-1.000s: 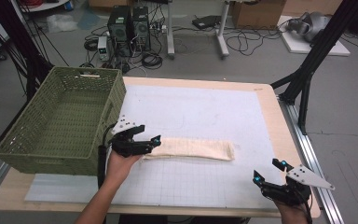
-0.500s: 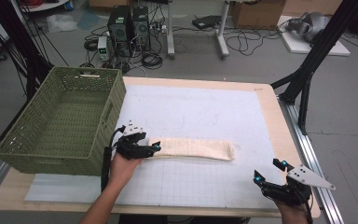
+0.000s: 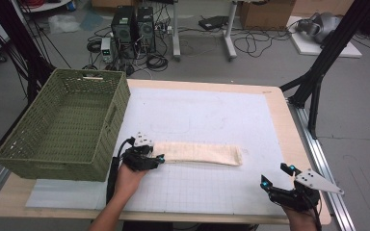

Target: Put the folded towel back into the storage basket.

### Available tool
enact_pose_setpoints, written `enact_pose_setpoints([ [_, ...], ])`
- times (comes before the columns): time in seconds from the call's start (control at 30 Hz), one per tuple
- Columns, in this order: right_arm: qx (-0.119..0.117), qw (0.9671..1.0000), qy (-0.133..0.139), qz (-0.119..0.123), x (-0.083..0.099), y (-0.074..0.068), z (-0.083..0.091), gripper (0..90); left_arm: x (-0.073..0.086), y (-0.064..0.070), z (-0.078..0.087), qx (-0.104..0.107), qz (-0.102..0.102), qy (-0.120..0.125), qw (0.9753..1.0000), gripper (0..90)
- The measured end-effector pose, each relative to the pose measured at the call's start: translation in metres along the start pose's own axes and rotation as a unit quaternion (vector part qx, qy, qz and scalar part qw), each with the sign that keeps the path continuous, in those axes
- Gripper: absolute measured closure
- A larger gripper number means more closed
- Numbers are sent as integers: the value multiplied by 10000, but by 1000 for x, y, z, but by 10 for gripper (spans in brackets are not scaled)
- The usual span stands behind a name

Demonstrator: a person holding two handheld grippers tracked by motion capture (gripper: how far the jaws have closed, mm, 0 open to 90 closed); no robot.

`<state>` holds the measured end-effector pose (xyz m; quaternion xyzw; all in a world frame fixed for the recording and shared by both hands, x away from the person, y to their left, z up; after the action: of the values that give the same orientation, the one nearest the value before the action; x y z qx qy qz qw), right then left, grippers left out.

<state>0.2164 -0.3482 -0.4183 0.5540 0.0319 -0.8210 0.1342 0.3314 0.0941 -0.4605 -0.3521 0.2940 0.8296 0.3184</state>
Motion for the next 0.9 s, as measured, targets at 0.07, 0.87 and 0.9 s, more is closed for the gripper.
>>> enact_pose_setpoints([
  [0.07, 2, 10000, -20, 13, -2, -3, -3, 156, 0, 1, 0, 8, -61, -20, 10000, 611],
  [0.87, -183, 9918, -1265, 13, -14, -44, -113, 194, 4, 6, -1, 208, -284, 120, 9993, 805],
  [0.9, -189, 9913, -1300, 14, -13, -43, -114, 213, 4, 6, -1, 217, -271, 132, 9993, 804],
])
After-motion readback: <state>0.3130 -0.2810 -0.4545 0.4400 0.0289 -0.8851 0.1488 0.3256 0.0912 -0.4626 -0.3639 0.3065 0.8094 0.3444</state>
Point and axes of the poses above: each handheld gripper's, and its own axes: z roughly backward along the jaws, x roughly out of its underside, y roughly to its right, the point moved 2 cm from there along -z, roughly forward along the jaws, and after that the axes turned 14 degrees about x, right-handed, at the moved point
